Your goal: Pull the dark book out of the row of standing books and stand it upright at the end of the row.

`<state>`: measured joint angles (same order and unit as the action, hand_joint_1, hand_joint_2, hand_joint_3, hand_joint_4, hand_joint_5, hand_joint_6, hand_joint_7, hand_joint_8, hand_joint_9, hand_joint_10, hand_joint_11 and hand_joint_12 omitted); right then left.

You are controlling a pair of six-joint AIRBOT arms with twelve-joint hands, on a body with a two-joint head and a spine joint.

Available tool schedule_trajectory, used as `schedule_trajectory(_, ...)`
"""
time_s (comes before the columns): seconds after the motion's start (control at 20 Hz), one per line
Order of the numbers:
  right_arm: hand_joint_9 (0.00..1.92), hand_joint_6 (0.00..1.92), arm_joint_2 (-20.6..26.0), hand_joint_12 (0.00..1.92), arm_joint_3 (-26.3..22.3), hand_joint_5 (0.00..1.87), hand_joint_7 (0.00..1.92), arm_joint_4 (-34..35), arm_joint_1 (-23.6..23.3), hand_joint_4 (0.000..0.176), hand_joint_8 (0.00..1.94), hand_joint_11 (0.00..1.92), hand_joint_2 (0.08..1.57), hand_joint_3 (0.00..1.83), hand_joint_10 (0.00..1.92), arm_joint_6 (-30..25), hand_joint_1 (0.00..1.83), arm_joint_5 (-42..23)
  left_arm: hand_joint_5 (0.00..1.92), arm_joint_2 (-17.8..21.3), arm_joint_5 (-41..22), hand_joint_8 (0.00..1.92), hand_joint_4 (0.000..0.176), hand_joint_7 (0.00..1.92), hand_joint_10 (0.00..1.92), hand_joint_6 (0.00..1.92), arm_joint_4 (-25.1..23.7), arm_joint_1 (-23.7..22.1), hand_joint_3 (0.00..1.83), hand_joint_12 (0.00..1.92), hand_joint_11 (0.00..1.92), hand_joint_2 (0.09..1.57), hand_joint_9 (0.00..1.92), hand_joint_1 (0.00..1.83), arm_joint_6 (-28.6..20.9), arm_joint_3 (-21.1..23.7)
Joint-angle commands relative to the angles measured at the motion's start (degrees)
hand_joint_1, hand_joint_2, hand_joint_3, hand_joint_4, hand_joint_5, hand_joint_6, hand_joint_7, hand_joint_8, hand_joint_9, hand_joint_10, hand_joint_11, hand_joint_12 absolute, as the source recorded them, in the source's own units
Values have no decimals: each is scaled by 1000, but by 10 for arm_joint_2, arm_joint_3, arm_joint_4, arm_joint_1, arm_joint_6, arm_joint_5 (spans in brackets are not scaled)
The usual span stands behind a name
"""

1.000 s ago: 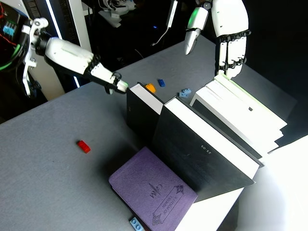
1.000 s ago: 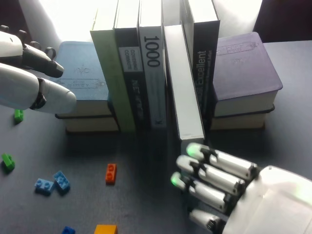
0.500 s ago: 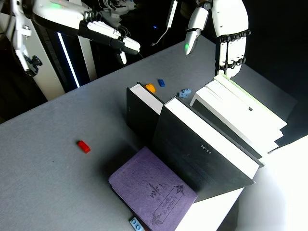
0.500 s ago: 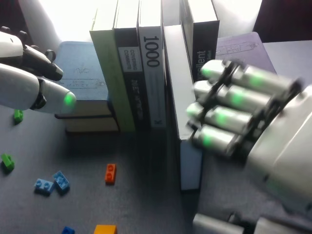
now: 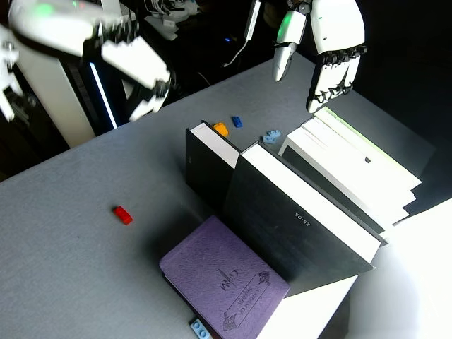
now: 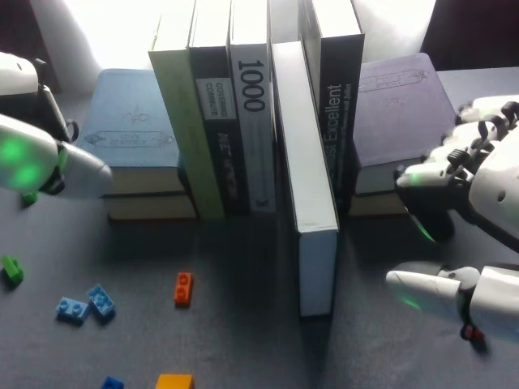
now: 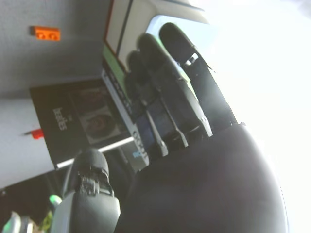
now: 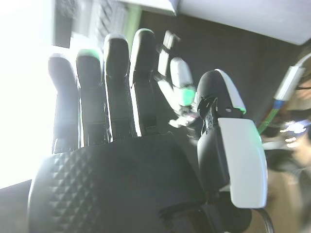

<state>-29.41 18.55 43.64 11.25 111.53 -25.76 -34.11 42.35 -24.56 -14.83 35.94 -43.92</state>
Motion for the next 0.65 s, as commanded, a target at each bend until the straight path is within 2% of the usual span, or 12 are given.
schedule_trajectory(0.0,694,1526,3,1921,-4,682,763,-20,-9,0,1676,489,1255,10,1921,-5,27,-33,945,4,-44,41,0,1086,123,13,-17,-6,1,1098,608,1189,1078,260,0,0)
schedule_trajectory(0.05,701,1506,3,1921,-5,704,786,-20,-9,0,1628,478,1257,8,1921,-1,19,-35,932,4,-44,16,0,1100,463,2,-17,-6,0,1129,594,1182,944,236,0,0)
schedule_trajectory(0.1,675,1534,3,1921,-5,692,746,-19,-10,0,1682,439,1259,7,1921,2,29,-38,930,4,-44,12,0,1100,641,0,-17,-6,0,1146,591,1196,871,198,0,1)
schedule_trajectory(0.15,652,1540,2,1921,-5,686,725,-19,-10,0,1698,414,1258,5,1921,3,47,-41,935,4,-44,10,0,1099,721,1,-17,-6,0,1133,612,1202,841,202,-1,1)
schedule_trajectory(0.25,653,1532,1,1921,-5,695,730,-8,-11,0,1686,402,1253,3,1921,20,51,-49,945,4,-44,11,0,1103,743,4,-17,-6,0,1130,627,1203,838,234,-1,2)
schedule_trajectory(0.3,659,1526,-2,1921,-5,703,741,40,-14,0,1617,429,1254,2,1921,55,40,-50,934,4,-44,9,0,1102,803,2,-17,-5,4,1131,637,1201,813,233,-1,2)
schedule_trajectory(0.4,640,1515,-7,1921,-5,660,723,67,-14,0,1648,417,1252,1,1921,84,73,-49,921,4,-43,9,0,1107,753,1,-17,-5,0,1082,648,1205,834,229,-1,2)
schedule_trajectory(0.6,607,1476,-9,1921,-5,658,708,77,-14,0,1649,384,1259,3,1921,95,37,-48,941,4,-42,9,0,1119,740,2,-17,-4,2,1085,657,1190,858,275,-1,2)
